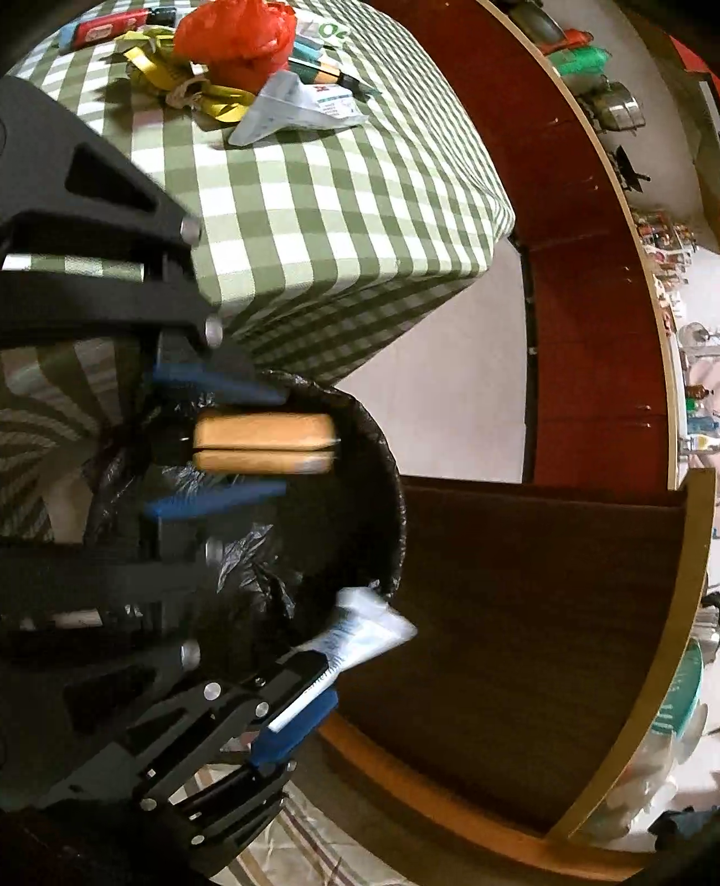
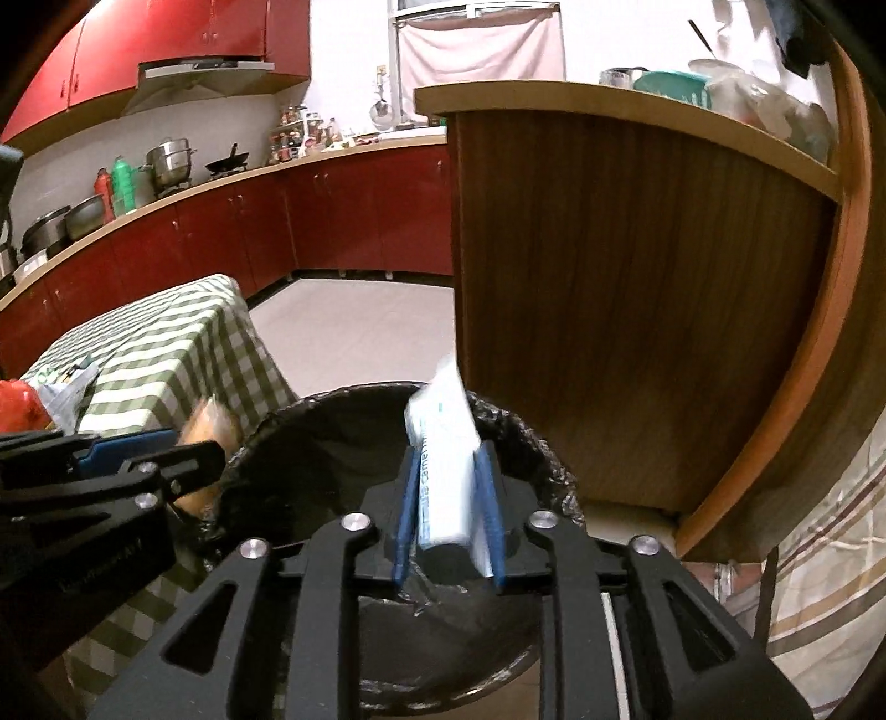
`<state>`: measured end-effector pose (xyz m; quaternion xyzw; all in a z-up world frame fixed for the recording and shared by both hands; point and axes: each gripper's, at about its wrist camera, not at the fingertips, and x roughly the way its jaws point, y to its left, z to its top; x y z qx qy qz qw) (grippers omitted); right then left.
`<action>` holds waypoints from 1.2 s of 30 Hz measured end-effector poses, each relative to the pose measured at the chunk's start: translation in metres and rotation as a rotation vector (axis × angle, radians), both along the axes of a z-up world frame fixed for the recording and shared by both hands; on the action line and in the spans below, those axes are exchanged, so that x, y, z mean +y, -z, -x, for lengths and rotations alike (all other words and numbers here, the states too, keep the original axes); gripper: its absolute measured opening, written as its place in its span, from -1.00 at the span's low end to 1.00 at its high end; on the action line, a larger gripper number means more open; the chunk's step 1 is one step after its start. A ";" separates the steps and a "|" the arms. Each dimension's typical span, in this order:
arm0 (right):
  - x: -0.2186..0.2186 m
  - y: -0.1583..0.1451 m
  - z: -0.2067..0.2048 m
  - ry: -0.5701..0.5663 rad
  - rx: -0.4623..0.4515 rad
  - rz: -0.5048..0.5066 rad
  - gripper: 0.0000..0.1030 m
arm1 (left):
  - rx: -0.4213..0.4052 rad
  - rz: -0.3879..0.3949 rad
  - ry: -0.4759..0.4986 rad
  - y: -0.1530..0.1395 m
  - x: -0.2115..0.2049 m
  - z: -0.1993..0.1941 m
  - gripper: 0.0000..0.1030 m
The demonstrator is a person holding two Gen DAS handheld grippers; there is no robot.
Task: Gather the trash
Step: 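Carry both items over the black bin and open both tools to drop them, then move both tools back over the table toward the remaining trash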
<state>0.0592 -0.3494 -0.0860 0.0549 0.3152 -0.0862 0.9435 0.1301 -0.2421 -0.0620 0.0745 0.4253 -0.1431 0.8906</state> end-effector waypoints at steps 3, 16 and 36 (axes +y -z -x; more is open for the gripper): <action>-0.004 0.000 0.001 0.014 -0.004 -0.012 -0.34 | -0.005 0.001 -0.005 0.000 -0.001 0.002 -0.07; 0.004 -0.014 0.016 0.033 -0.012 -0.009 -0.10 | -0.053 0.003 -0.047 -0.018 0.030 0.014 0.17; 0.133 -0.050 0.024 -0.213 -0.059 -0.027 0.17 | -0.091 -0.069 -0.310 -0.044 0.202 0.057 0.34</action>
